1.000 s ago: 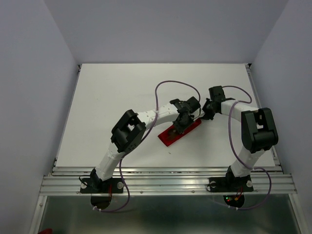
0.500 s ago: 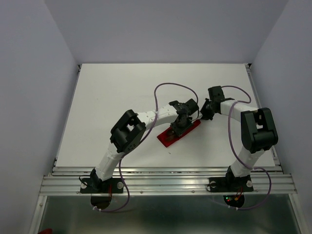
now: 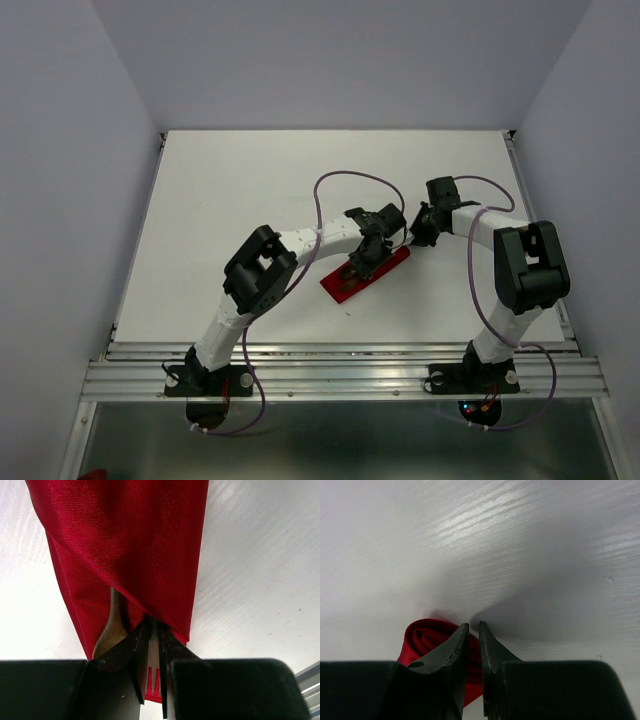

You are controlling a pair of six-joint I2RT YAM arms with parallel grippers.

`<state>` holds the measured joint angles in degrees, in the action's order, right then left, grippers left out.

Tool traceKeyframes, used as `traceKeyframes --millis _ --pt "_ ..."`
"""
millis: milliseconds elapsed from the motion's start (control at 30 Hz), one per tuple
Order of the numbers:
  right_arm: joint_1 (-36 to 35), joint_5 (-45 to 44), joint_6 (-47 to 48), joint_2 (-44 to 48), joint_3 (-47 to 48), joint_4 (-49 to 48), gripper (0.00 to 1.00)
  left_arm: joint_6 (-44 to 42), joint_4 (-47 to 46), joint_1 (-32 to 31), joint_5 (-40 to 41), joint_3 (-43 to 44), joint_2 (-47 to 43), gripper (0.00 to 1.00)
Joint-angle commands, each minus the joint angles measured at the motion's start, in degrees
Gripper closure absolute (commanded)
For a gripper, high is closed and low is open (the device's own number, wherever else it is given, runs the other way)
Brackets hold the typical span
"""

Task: Fold the napkin into a case and place the utensils inside
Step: Stuff the fork into the folded napkin.

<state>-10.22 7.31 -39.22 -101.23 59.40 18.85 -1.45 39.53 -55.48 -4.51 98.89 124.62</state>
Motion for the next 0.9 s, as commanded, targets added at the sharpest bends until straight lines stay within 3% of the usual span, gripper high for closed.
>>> traceKeyframes --millis 0,533,667,867 --pt "-0.42 -0.28 0.73 1.12 0.02 -0.92 0.8 -0.65 -0.24 -0.06 -1.28 0.33 -3.86 0.8" --pt "-0.94 -0.46 0.99 0.86 0.54 -0.04 0.8 -3.03 0.29 -0.06 -0.41 5.61 -1.22 0.77" --pt "-0.94 -0.54 0.9 0.77 0.63 -0.04 0.8 -3.03 0.46 -0.06 -0.41 6.22 -0.96 0.61" --pt "-1.47 -0.72 0.73 1.12 0.63 0.04 0.8 -2.77 0.73 -0.06 -0.06 4.91 -2.27 0.59"
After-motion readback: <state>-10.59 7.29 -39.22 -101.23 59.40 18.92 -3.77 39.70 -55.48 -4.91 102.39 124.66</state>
